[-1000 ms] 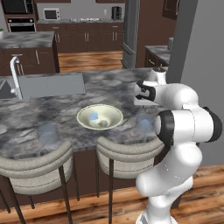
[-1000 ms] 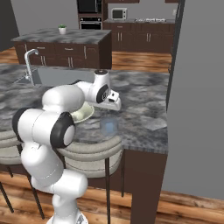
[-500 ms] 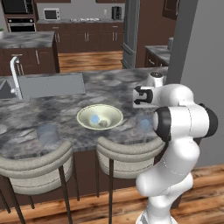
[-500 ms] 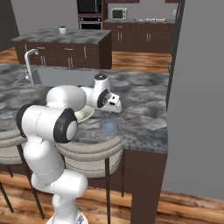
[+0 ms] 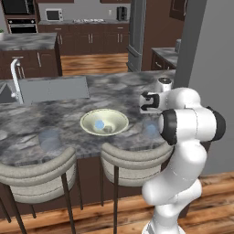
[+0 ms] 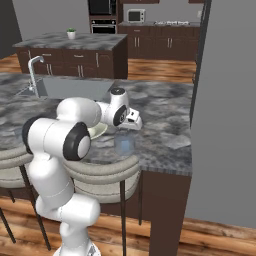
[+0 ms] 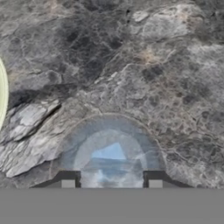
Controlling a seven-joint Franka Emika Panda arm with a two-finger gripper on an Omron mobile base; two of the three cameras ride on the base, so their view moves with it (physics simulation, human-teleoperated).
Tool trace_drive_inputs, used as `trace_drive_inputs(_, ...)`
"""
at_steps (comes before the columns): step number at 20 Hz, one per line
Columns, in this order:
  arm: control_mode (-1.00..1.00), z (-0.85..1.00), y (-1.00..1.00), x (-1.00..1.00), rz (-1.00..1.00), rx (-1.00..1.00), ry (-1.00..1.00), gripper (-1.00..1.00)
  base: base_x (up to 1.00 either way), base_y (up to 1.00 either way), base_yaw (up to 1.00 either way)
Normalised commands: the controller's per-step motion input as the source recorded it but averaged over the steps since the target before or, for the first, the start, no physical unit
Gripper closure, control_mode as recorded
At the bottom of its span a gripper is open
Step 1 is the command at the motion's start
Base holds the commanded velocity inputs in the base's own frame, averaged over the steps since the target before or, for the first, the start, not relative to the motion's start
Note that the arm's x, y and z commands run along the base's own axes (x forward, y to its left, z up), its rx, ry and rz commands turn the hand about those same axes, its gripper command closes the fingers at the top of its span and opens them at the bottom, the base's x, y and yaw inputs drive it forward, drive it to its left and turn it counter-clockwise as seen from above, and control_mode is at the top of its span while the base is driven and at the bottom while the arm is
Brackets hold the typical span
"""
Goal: There are four ice cubes in the ice bowl. Place two ice cubes in each glass of water.
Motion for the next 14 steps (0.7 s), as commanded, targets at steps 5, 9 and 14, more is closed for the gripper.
trace_drive_inputs(5,-1.00,0.05,0.00,0.03,0.00,0.00,0.00,-1.00,0.00,0.00,0.00)
trace_drive_inputs(9,-1.00,0.45,0.15,-0.47,0.00,0.00,0.00,-1.00,0.00,0.00,0.00)
trace_drive_inputs(14,-1.00,0.86,0.85,-0.82,0.02,0.00,0.03,-1.00,0.00,0.00,0.00)
